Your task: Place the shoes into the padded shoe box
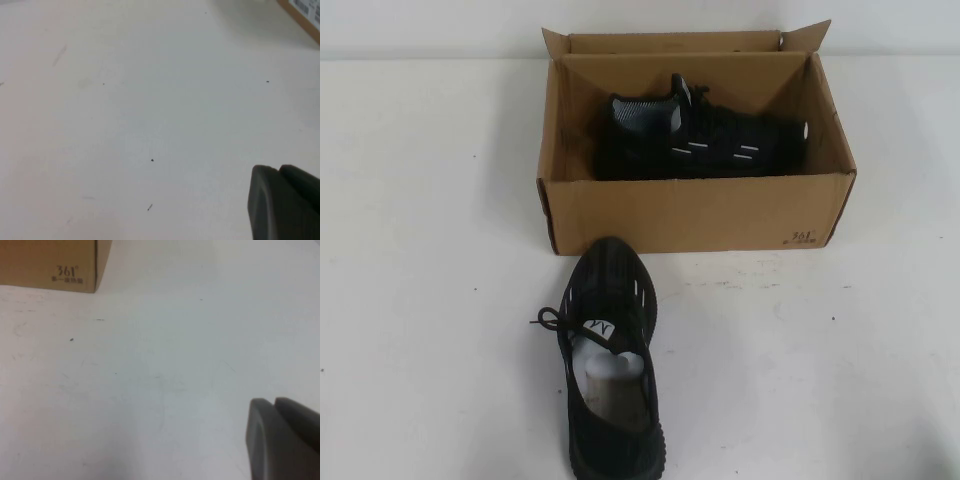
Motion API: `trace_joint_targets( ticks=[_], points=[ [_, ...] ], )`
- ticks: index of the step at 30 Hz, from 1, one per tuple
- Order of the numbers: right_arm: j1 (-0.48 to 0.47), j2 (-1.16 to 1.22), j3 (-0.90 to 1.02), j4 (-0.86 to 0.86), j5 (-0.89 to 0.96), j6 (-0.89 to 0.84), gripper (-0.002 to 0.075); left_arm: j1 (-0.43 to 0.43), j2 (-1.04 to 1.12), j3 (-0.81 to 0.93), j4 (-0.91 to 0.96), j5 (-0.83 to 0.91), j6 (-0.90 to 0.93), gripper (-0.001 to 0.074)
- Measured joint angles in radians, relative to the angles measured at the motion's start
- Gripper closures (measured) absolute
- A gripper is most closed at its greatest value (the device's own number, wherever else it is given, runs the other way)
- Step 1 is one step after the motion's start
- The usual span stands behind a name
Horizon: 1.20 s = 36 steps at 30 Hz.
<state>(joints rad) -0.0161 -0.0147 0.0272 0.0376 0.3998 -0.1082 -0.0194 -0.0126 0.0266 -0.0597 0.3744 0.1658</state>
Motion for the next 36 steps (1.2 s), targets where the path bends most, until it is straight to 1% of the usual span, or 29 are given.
trace_joint_targets(
  ticks=[16, 19, 27, 33, 36],
  points=[
    [0.000, 0.000, 0.000, 0.000, 0.000, 0.000, 0.0734, 0.000, 0.000, 0.000, -0.011, -0.002, 0.000, 0.0739],
    [0.000, 0.000, 0.000, 0.000, 0.000, 0.000, 0.0734, 0.000, 0.000, 0.000, -0.037, -0.004, 0.000, 0.0739],
    [0.000, 0.000, 0.000, 0.000, 0.000, 0.000, 0.0734, 0.000, 0.000, 0.000, -0.252, -0.096, -0.002, 0.0739],
    [0.000, 0.000, 0.000, 0.000, 0.000, 0.000, 0.0734, 0.000, 0.000, 0.000, -0.520, -0.203, -0.004, 0.0739],
    [0.000, 0.000, 0.000, 0.000, 0.000, 0.000, 0.0734, 0.000, 0.000, 0.000, -0.604, -0.262, -0.006, 0.0739]
  ],
)
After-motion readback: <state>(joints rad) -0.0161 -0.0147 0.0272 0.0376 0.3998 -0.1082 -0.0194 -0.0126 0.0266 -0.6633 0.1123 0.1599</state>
